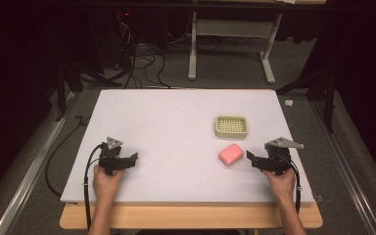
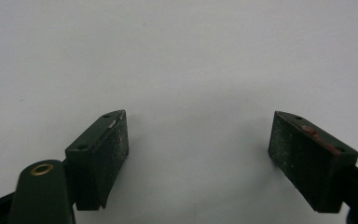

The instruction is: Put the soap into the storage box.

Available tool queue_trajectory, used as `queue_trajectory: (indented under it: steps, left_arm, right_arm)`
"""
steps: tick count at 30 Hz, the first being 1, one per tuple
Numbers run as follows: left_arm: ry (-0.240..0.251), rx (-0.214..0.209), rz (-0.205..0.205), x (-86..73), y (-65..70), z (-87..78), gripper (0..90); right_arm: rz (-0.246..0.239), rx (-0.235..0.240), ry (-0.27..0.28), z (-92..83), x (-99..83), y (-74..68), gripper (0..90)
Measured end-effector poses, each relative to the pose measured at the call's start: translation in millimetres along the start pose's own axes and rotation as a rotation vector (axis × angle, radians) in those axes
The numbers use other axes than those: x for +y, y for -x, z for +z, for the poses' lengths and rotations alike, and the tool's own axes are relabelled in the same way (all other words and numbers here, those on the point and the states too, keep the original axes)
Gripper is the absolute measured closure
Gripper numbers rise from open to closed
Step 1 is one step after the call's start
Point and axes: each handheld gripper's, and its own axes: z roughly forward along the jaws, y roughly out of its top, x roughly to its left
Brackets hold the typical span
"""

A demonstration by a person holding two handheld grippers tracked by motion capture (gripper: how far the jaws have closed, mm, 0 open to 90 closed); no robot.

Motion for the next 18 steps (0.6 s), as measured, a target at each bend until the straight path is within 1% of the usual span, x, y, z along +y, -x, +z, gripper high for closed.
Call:
queue_trajectory:
  steps: [1, 5, 7, 10, 12, 18]
  left_arm:
    - [0.000, 0.000, 0.000, 0.0, 0.0, 0.0, 20.7]
    - [0.000, 0.000, 0.000, 0.0, 0.0, 0.0, 20.7]
    - [0.000, 0.000, 0.000, 0.0, 0.0, 0.0, 20.7]
    - [0.000, 0.000, 0.000, 0.0, 0.0, 0.0, 20.7]
    - [0.000, 0.000, 0.000, 0.0, 0.0, 0.0, 20.7]
    - [0.000, 0.000, 0.000, 0.0, 0.0, 0.0, 20.7]
  right_arm:
    - [-0.006, 0.010, 0.000, -0.5, 0.2, -3.3, 18.6]
    - [-0.027, 0.021, 0.002, -0.2, 1.0, -9.2, 18.3]
    - [-0.025, 0.026, -0.004, 0.9, 1.1, -12.4, 18.1]
    - [-0.035, 0.033, -0.007, 2.5, 1.3, -15.0, 17.9]
    - [-0.044, 0.046, -0.011, 4.7, 1.9, -19.4, 17.4]
    - [-0.067, 0.065, -0.011, 7.7, 4.6, -27.9, 15.9]
